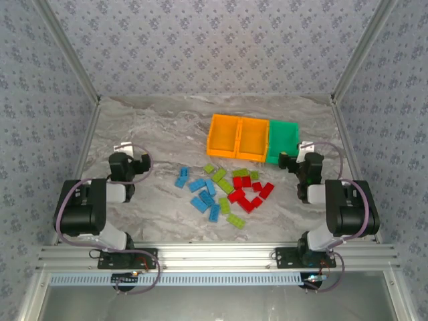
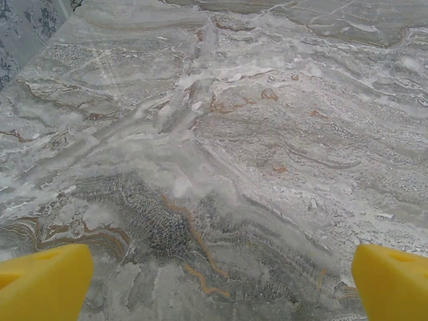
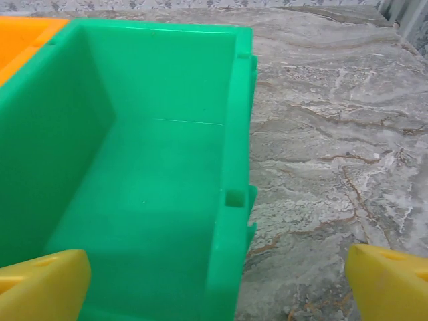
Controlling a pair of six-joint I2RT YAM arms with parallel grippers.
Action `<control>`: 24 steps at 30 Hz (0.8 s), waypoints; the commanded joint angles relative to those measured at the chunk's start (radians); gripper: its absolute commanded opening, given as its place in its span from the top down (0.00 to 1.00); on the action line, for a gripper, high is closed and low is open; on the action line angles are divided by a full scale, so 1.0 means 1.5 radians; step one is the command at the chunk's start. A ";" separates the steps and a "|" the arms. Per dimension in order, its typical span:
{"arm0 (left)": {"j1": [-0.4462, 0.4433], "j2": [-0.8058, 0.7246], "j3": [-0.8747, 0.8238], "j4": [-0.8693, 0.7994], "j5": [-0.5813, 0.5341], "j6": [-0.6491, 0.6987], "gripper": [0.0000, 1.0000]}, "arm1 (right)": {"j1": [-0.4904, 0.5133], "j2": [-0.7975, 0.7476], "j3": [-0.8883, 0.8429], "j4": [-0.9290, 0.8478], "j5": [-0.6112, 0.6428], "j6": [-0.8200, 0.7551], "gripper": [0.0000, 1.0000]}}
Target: Sort the legos into containers by color
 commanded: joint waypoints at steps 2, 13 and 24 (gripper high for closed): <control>-0.002 -0.007 0.015 0.018 0.008 0.005 0.01 | -0.002 -0.002 0.012 -0.006 0.003 0.001 0.00; -0.001 -0.007 0.015 0.018 0.008 0.005 0.01 | -0.012 -0.003 0.008 0.001 -0.016 0.008 0.00; -0.056 -0.171 0.011 -0.121 -0.042 0.027 0.01 | 0.006 -0.387 0.131 -0.656 0.144 0.337 0.02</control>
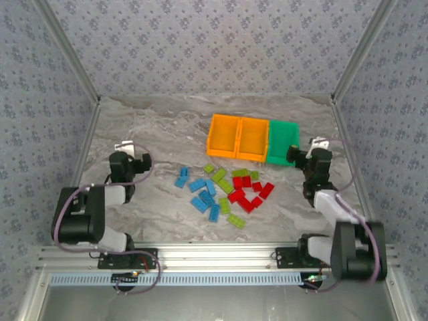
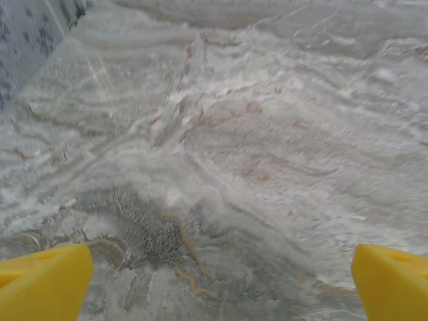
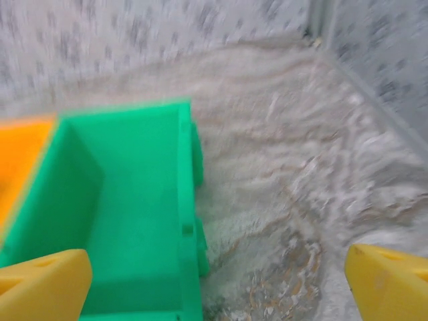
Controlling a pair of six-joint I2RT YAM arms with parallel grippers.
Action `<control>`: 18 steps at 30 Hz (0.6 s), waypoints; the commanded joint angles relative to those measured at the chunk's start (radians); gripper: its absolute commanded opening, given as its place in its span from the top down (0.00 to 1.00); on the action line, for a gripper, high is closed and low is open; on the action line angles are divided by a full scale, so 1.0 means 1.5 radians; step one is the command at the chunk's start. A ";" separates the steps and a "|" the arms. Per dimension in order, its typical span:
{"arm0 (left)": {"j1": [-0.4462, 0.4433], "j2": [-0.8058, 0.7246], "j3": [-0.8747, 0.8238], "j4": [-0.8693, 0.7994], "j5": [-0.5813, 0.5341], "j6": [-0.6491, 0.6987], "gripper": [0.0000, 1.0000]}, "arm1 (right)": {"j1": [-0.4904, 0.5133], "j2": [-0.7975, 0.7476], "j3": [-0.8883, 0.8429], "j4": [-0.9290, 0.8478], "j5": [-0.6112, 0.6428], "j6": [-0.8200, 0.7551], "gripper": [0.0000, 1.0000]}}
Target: Sort the legos into containers by color
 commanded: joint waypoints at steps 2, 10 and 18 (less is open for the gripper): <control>-0.051 -0.158 0.032 -0.153 -0.019 -0.010 0.01 | 0.012 -0.163 0.066 -0.411 -0.043 0.232 0.05; -0.308 -0.287 0.118 -0.336 0.031 -0.067 0.01 | 0.182 -0.245 0.090 -0.624 -0.132 0.278 0.06; -0.618 -0.355 -0.001 -0.281 0.125 0.181 0.01 | 0.347 -0.152 0.068 -0.674 -0.066 0.317 0.08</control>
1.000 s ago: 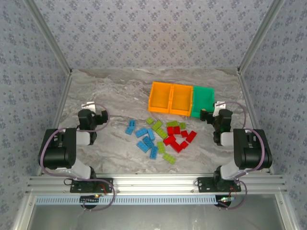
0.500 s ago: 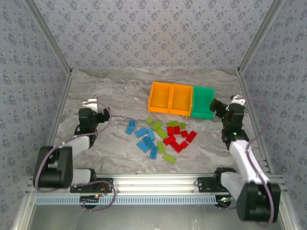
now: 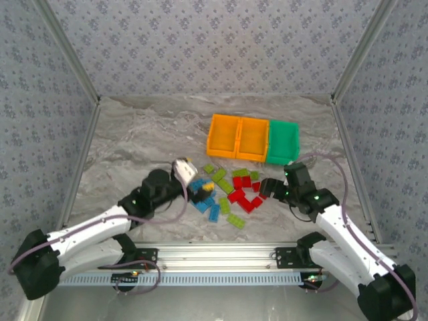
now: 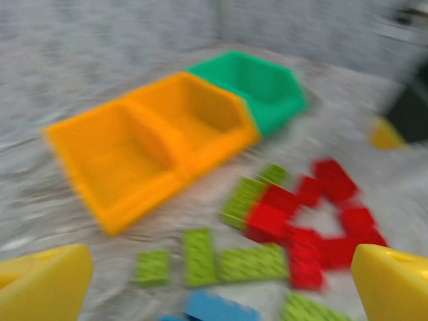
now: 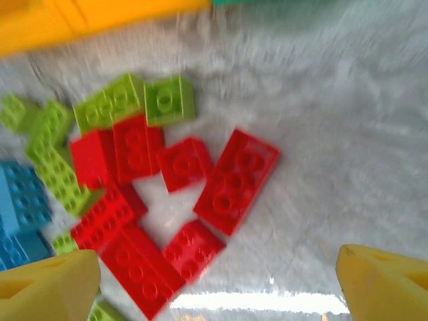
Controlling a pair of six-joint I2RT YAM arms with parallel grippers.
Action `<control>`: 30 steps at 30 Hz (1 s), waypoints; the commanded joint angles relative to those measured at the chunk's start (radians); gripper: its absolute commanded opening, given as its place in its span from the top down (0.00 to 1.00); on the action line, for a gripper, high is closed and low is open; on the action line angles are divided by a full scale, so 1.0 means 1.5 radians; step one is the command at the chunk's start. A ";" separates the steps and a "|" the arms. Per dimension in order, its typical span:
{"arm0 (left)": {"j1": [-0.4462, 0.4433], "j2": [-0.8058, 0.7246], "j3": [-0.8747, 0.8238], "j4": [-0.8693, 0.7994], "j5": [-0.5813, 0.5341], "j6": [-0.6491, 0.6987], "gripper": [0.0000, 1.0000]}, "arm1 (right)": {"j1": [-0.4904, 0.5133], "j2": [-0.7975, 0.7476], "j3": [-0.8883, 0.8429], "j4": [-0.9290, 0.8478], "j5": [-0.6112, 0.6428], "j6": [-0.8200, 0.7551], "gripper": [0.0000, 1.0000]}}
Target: Sort the legos into containers by color
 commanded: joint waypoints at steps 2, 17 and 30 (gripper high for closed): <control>-0.042 -0.047 -0.076 0.008 0.035 0.126 0.01 | 0.048 0.057 -0.007 -0.031 0.047 0.047 0.10; -0.042 -0.123 -0.127 0.026 -0.005 0.161 0.01 | -0.010 0.173 -0.036 0.178 0.129 0.139 0.22; -0.042 -0.093 -0.118 0.029 -0.028 0.146 0.01 | 0.037 0.354 0.064 0.115 0.206 0.190 0.36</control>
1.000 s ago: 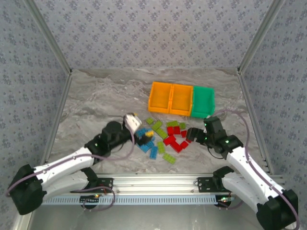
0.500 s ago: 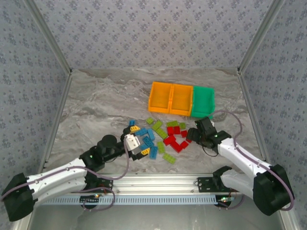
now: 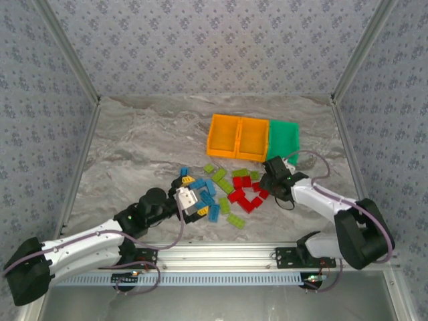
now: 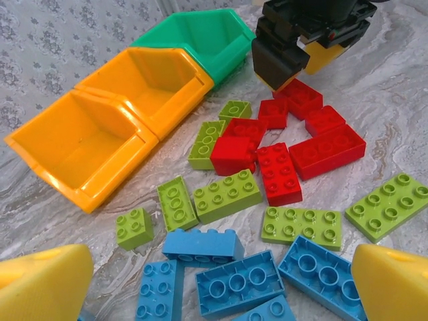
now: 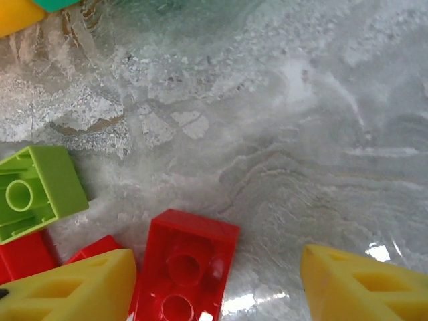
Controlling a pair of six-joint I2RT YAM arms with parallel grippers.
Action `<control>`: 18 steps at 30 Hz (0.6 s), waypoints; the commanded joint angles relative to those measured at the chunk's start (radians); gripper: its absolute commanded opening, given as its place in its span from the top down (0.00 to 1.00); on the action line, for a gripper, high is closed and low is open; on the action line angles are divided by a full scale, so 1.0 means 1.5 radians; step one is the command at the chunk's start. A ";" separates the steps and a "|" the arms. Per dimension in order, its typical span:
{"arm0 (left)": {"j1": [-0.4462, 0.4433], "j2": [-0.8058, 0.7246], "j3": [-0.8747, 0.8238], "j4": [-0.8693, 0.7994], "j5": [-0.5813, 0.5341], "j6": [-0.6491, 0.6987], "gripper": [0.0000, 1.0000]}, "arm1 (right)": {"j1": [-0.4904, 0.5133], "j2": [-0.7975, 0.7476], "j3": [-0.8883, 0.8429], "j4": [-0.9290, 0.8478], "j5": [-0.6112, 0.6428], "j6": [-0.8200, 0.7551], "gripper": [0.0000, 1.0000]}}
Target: Sort the legos into containers by color
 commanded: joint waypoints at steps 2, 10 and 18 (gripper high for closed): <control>-0.001 -0.002 0.001 0.030 -0.016 -0.007 0.01 | 0.028 0.040 0.033 -0.043 0.056 0.036 0.39; -0.001 -0.008 0.016 0.008 -0.014 -0.017 0.01 | 0.047 0.037 0.005 -0.035 0.069 0.068 0.57; -0.001 0.009 0.013 0.019 -0.029 -0.016 0.01 | 0.043 -0.082 0.007 -0.079 0.149 0.072 0.71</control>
